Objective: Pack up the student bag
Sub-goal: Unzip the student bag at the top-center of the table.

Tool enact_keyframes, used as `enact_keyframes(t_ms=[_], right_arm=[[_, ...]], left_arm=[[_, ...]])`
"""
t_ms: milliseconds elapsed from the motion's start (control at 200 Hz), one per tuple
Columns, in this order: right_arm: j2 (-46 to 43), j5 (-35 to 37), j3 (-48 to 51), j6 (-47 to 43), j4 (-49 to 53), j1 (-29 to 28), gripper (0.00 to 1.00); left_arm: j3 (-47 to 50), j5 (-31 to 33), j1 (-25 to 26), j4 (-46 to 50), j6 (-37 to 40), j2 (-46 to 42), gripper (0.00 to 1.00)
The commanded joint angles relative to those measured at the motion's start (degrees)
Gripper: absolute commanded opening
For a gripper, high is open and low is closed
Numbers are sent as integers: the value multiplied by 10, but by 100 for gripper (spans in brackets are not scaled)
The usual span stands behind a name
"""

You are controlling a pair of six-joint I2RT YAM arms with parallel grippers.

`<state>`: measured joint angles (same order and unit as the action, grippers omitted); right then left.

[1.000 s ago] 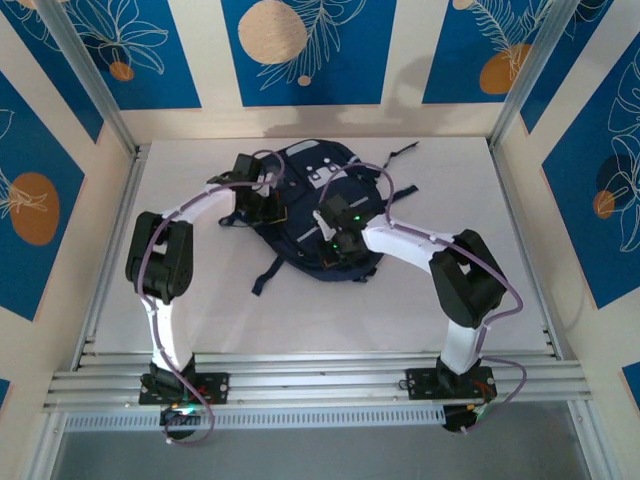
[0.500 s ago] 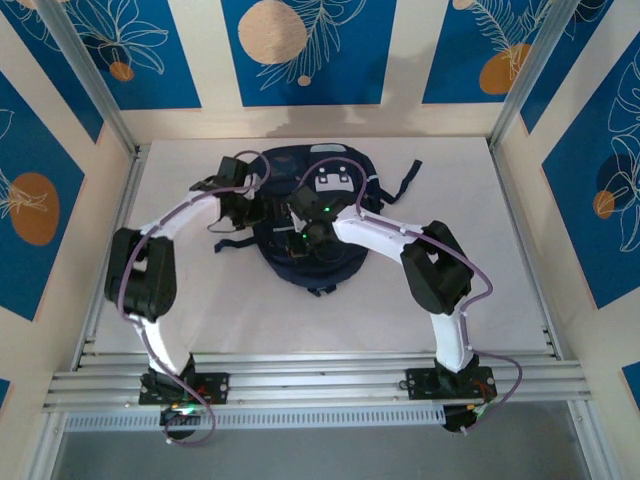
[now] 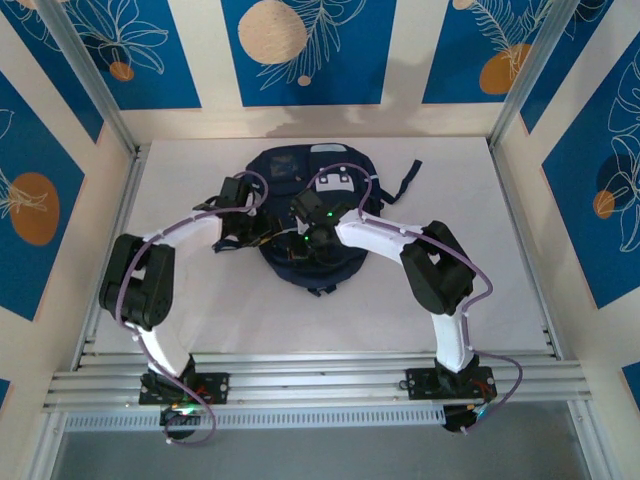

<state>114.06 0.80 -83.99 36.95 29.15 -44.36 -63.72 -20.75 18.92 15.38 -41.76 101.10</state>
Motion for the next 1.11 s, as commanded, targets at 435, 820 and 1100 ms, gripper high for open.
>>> enact_keyframes(t_ms=[435, 820, 1100], right_arm=[[-60, 192, 40, -162, 238, 37, 0], [-109, 216, 87, -344, 174, 195, 0], [-101, 184, 95, -446, 97, 210, 0]], left_arm=[[3, 7, -26, -6, 49, 36, 0], [-11, 8, -33, 44, 91, 33, 0], [-16, 15, -46, 54, 101, 33, 0]])
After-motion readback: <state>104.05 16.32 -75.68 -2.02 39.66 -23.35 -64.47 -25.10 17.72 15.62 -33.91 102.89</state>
